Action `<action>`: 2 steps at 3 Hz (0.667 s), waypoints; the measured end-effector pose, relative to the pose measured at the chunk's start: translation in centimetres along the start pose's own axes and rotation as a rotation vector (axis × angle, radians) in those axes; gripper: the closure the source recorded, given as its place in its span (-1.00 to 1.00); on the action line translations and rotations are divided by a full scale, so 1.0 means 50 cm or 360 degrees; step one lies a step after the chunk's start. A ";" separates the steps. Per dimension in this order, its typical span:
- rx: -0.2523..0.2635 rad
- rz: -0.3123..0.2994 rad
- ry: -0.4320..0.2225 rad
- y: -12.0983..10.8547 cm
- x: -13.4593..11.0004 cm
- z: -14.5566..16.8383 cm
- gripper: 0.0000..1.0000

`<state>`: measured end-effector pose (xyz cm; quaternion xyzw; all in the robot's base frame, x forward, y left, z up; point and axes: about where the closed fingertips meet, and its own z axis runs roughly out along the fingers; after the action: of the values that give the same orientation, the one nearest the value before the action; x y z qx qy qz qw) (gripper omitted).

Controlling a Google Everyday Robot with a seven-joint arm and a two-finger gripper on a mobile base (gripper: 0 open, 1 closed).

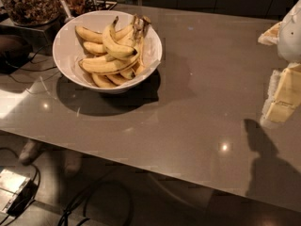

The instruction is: Pick banana from white bowl

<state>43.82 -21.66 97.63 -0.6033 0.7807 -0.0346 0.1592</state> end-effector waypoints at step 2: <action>0.0048 0.0075 0.0068 -0.009 -0.016 -0.004 -1.00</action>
Offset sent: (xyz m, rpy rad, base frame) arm 0.0161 0.0196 0.0117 -0.1206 -0.0143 -0.2241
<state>44.34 -21.06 98.08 -0.5813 0.7973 -0.0555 0.1525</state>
